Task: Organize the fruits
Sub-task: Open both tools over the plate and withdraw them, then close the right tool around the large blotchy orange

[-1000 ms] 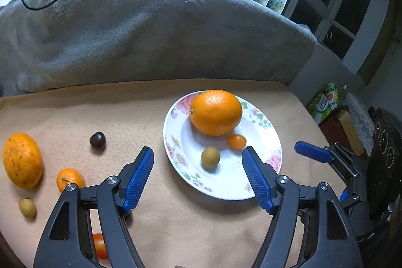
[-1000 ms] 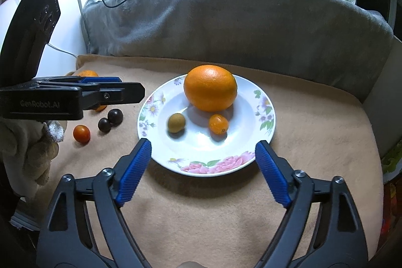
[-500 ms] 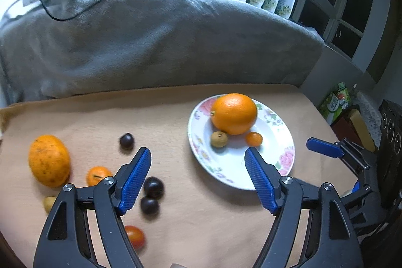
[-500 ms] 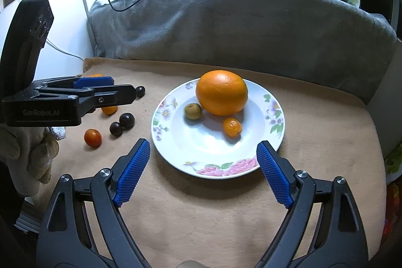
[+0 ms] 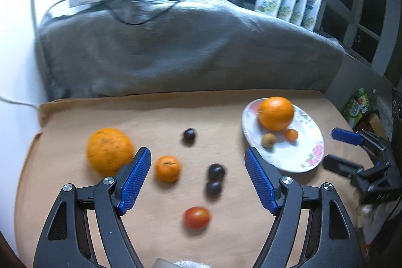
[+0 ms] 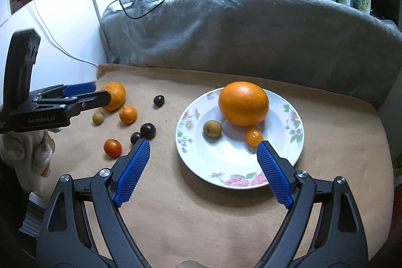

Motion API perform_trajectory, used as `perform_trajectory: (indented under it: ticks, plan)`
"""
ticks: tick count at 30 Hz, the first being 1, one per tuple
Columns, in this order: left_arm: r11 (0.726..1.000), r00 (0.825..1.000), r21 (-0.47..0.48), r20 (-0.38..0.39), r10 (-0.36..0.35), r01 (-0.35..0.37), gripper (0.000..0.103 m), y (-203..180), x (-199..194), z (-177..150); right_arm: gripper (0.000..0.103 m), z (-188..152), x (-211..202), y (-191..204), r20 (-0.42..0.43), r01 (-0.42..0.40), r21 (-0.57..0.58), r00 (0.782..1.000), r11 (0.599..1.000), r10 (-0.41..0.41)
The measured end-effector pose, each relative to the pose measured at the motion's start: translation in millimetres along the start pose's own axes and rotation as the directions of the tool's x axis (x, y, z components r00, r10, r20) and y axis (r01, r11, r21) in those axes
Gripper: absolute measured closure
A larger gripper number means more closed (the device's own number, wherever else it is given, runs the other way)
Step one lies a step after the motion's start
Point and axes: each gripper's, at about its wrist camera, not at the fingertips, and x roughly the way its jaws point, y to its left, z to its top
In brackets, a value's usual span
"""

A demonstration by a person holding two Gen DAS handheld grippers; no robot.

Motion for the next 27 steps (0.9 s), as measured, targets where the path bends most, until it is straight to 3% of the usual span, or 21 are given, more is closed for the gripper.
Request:
perform_trajectory:
  ticks: [9, 16, 27]
  plan:
    - [0.994, 0.997, -0.08, -0.017, 0.076, -0.077, 0.026, 54, -13, -18, 0.014, 19, 9, 17, -0.003, -0.062, -0.002, 0.998, 0.998, 0.062]
    - [0.986, 0.995, -0.139, -0.025, 0.095, -0.097, 0.026, 85, -12, -28, 0.014, 41, 32, 40, -0.032, -0.106, -0.021, 0.994, 0.994, 0.106]
    - [0.973, 0.998, -0.226, -0.047, 0.033, -0.043, 0.026, 122, 8, -36, 0.014, 76, 88, 81, -0.116, -0.222, 0.014, 0.968, 0.975, 0.222]
